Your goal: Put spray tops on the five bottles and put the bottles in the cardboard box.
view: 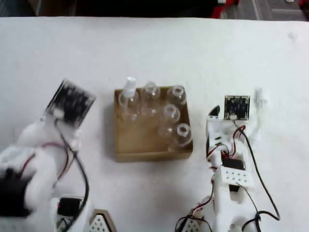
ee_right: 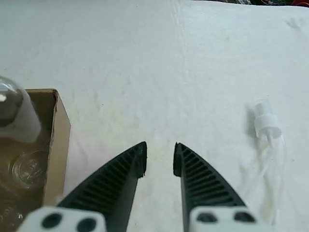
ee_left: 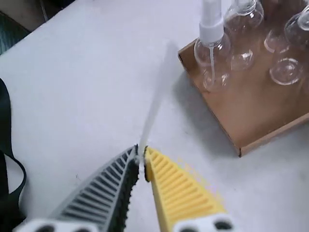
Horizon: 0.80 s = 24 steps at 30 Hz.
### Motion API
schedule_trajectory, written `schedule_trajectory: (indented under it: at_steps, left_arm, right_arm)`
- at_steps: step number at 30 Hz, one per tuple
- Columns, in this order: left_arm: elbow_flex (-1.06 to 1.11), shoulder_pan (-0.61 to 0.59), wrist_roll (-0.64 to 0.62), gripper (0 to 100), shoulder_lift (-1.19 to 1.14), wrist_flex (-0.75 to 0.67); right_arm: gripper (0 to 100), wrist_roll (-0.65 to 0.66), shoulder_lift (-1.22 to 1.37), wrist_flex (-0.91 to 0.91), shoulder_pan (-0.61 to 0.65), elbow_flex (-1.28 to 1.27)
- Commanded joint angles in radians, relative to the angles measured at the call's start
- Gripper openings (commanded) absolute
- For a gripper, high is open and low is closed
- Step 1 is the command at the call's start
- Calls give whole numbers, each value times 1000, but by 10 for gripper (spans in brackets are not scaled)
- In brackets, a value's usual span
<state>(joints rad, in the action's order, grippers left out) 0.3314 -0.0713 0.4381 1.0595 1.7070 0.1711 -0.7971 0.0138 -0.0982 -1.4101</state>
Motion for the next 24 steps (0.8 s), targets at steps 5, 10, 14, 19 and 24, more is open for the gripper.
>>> schedule_trajectory:
  at_steps: [5, 10, 14, 19, 24]
  left_arm:
    - [-143, 275, -209, 24, 260, -21]
    - [-143, 366, -339, 24, 277, -135]
    - [-143, 380, -373, 24, 277, -249]
    - [-143, 380, -374, 39, 278, -374]
    - [-143, 401, -405, 156, 306, -334]
  right_arm:
    - [77, 3, -13, -16, 4, 17]
    - [77, 3, -82, 71, -1, 77]
    - [77, 3, -236, 420, 50, 250]
    - [80, 3, -400, 889, 225, 591]
    - [81, -34, -444, 1086, 429, 907]
